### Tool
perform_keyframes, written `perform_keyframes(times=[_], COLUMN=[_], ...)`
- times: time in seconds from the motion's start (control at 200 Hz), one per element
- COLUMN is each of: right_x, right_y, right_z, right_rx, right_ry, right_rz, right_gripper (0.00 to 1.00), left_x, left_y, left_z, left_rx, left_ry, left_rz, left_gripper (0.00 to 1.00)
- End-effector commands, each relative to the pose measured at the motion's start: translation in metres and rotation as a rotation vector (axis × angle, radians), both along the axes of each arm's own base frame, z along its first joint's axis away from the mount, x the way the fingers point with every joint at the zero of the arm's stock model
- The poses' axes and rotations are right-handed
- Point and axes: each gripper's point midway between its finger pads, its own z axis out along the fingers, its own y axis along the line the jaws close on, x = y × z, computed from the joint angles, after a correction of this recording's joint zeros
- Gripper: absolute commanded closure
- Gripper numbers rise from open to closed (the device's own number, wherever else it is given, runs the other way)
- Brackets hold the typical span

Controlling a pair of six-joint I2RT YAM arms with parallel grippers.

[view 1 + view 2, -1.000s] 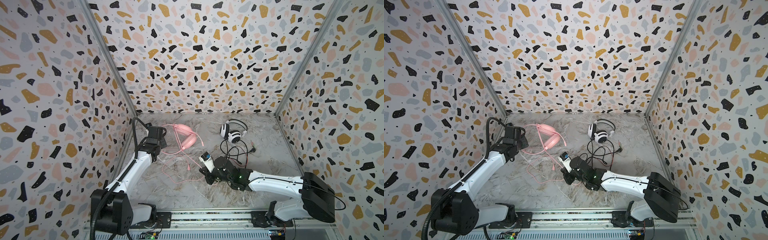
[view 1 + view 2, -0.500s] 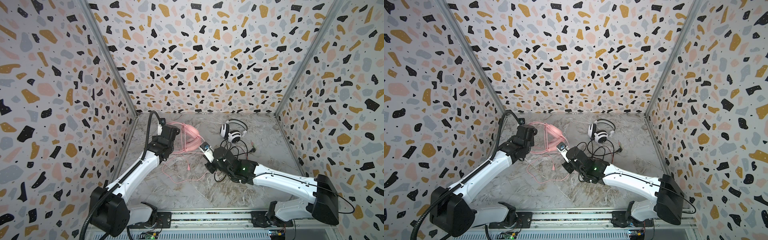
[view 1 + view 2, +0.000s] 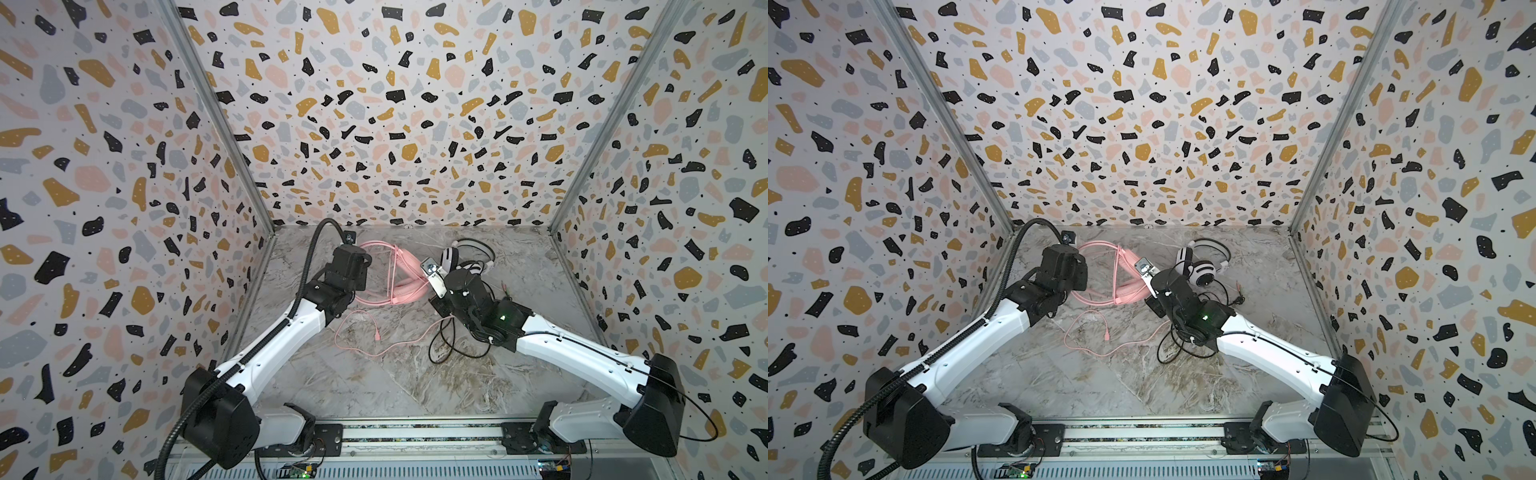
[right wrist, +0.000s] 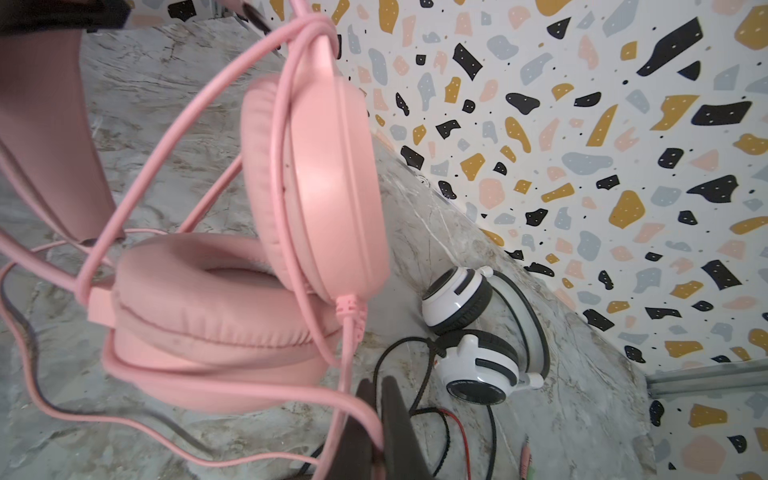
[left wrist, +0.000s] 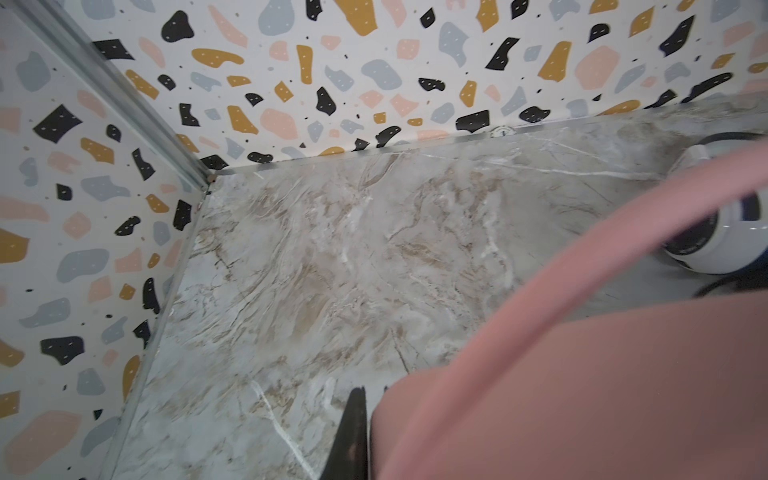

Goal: Wrap the headphones
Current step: 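Lift the pink cable up toward the held headset with the right gripper, then wrap the pink cable over the headset beside the left gripper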

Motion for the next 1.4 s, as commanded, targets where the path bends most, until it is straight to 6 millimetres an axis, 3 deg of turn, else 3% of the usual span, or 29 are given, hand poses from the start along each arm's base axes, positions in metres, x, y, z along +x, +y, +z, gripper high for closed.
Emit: perform_keyframes(times=[0.0, 0.285, 0.411, 0.496, 0.676, 0.811, 1.026, 1.096, 1.242, 1.397], right_x=[0.025, 0.024, 0.002, -0.01, -0.001, 0.0, -0.025, -0.043, -0.071, -0.063], right_y=[-0.025, -0.01, 0.013, 0.019, 0.027, 0.043, 0.065, 0.074, 0.072, 0.06], right_z=[0.081, 0.113, 0.126, 0.138, 0.147, 0.151, 0.161, 0.166, 0.188, 0.203], right_rx=[0.113, 0.152, 0.147, 0.139, 0.128, 0.141, 0.211, 0.232, 0.334, 0.373], right_ry=[-0.184, -0.251, -0.293, -0.363, -0.392, -0.373, -0.372, -0.39, -0.45, -0.457], right_rz=[-0.142, -0.071, 0.089, 0.104, 0.095, 0.138, 0.265, 0.347, 0.406, 0.351], right_gripper=[0.92, 0.9, 0.87, 0.87, 0.87, 0.88, 0.92, 0.94, 0.98, 0.99], left_x=[-0.007, -0.011, -0.011, -0.011, -0.014, -0.018, -0.019, -0.017, -0.017, -0.018], left_y=[-0.005, -0.025, -0.033, -0.034, -0.044, -0.055, -0.058, -0.055, -0.052, -0.059], left_z=[-0.001, -0.004, -0.01, -0.013, -0.014, -0.013, -0.016, -0.016, -0.017, -0.021], left_rx=[0.063, 0.012, 0.009, 0.016, 0.001, -0.009, -0.004, 0.005, 0.013, 0.0], left_ry=[0.024, 0.042, 0.066, 0.079, 0.084, 0.087, 0.098, 0.096, 0.096, 0.124], left_rz=[-0.101, -0.206, -0.241, -0.245, -0.293, -0.342, -0.353, -0.336, -0.323, -0.354], left_gripper=[1.0, 1.0, 1.0, 1.0, 1.0, 1.0, 1.0, 1.0, 1.0, 1.0])
